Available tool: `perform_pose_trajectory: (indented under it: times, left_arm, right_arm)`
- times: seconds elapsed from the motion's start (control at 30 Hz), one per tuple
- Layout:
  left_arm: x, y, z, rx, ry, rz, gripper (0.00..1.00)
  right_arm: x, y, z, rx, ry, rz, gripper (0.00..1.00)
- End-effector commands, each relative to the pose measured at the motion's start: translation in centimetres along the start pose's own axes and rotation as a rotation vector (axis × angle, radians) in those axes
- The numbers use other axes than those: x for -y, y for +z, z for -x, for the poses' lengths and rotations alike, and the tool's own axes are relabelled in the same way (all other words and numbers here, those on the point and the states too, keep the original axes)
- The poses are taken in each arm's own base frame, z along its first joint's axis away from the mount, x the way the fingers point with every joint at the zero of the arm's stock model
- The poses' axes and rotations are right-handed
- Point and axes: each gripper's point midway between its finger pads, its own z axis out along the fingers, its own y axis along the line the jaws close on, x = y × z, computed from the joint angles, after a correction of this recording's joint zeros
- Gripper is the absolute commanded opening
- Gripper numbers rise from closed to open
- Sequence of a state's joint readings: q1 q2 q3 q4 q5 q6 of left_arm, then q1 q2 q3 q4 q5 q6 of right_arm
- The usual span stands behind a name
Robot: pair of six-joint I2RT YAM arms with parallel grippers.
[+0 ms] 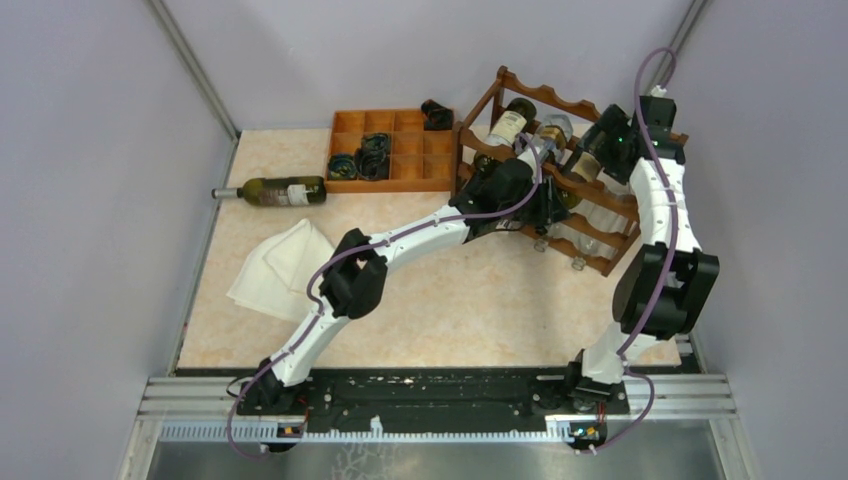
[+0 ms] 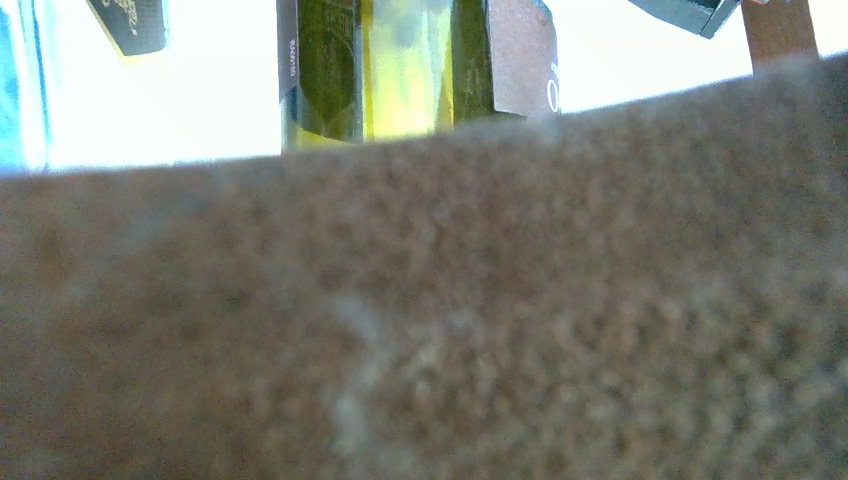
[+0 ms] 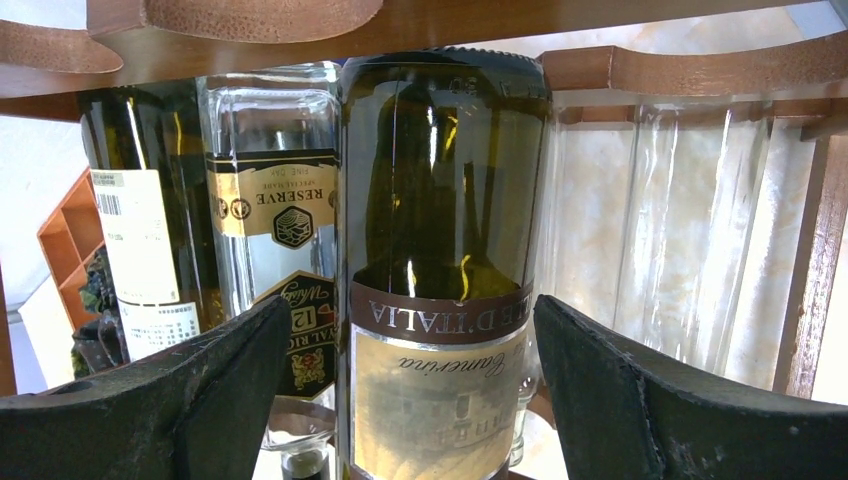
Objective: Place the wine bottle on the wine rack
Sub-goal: Place the wine bottle in the wine rack.
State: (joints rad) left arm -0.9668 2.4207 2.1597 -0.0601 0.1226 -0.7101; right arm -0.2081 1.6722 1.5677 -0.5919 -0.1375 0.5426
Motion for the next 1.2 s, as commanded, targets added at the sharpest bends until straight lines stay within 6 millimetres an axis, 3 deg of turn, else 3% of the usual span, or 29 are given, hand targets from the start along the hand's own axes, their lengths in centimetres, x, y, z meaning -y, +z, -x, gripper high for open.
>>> perform_pose_trajectory:
  times: [0.0,0.2,0.6,0.77,0.87,1.17]
  left_arm:
    - [1.8,0.2,6.4,0.218,0.013,-0.076,0.23]
    - [1.5,0.3,6.1,0.214,0.007,-0.071,0.39]
    - [1.2,0.4,5.6,0.202,-0.003,-0.065,0.49]
    - [1.3,0.3,5.6,0.199,-0.001,-0.07,0.57]
    - [1.6,-0.2,5.9,0.208,0.002,-0.071,0.64]
    - [2.0,-2.8,6.3,0.233,0.013,-0.063,0.69]
  right_arm:
    - [-2.4,-2.8,3.4,0.116,-0.007,0.082,0.89]
    - [-2.8,-3.6,3.6,0.132,-0.004,0.102,0.9]
    - [-3.8,-5.7,4.5,0.181,0.0,0.133,0.9]
    - [-4.1,-6.6,4.7,0.198,-0.002,0.148,0.91]
    - [-4.4,-7.3,4.8,0.209,-0.003,0.164,0.91]
    - [-5.4,-9.1,4.5,0.227,-0.013,0.226,0.91]
